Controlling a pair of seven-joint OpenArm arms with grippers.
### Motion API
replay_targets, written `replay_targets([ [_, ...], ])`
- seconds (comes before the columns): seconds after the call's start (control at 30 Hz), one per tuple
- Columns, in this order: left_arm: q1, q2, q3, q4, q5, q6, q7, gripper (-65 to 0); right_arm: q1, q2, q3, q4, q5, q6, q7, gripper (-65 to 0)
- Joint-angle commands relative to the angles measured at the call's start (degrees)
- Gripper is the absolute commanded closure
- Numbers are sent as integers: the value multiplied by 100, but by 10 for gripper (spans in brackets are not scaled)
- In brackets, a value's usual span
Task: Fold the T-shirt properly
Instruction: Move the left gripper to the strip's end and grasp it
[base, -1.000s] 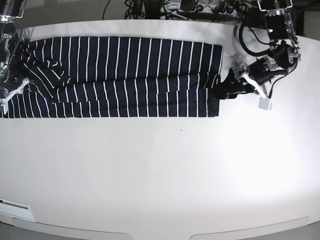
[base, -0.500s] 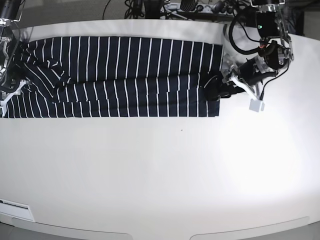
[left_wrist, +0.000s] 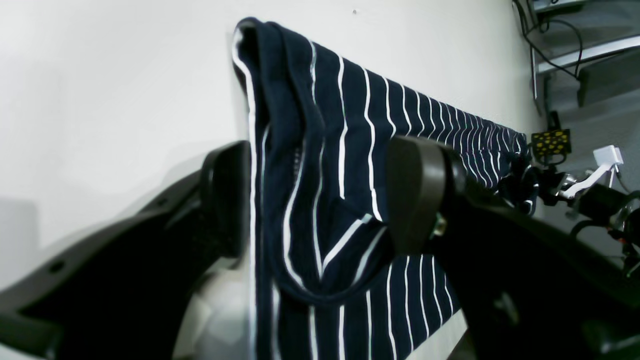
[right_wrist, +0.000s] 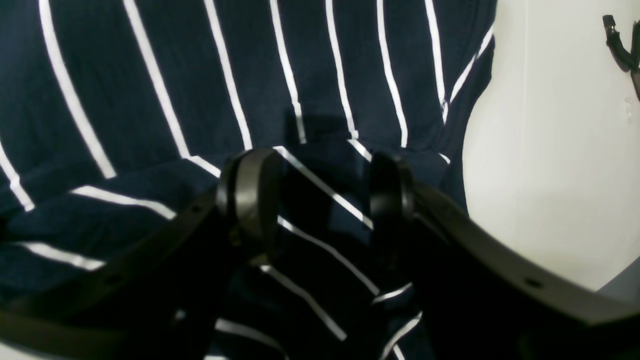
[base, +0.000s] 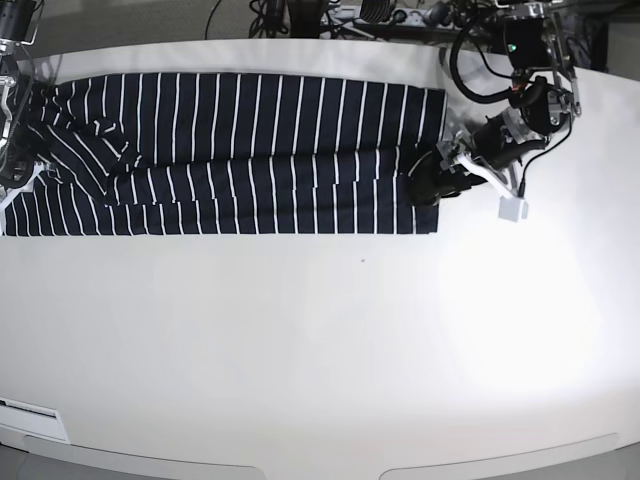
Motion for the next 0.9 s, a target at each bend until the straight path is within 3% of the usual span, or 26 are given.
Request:
replay_targets([
  [0.0,109,52,162,-63,509,256,481,-422,63,149,44,63,-28,-39,85,-317],
  [0.33,59,588,396,-63,505,153,433,-418,66,149,44,63,-28,-37,85,-317],
  [0.4,2,581,393,-61,511,74,433,-358,66,151,44,63,-28,-22,83,-317],
  [0.53,-131,566,393,-61,813,81,332,-5,63,151,44,63,-28,76,66,-317],
  [0.87,-507,481,118,-61,1150,74,225,0,66,149,44,63,0,72,529,-317],
])
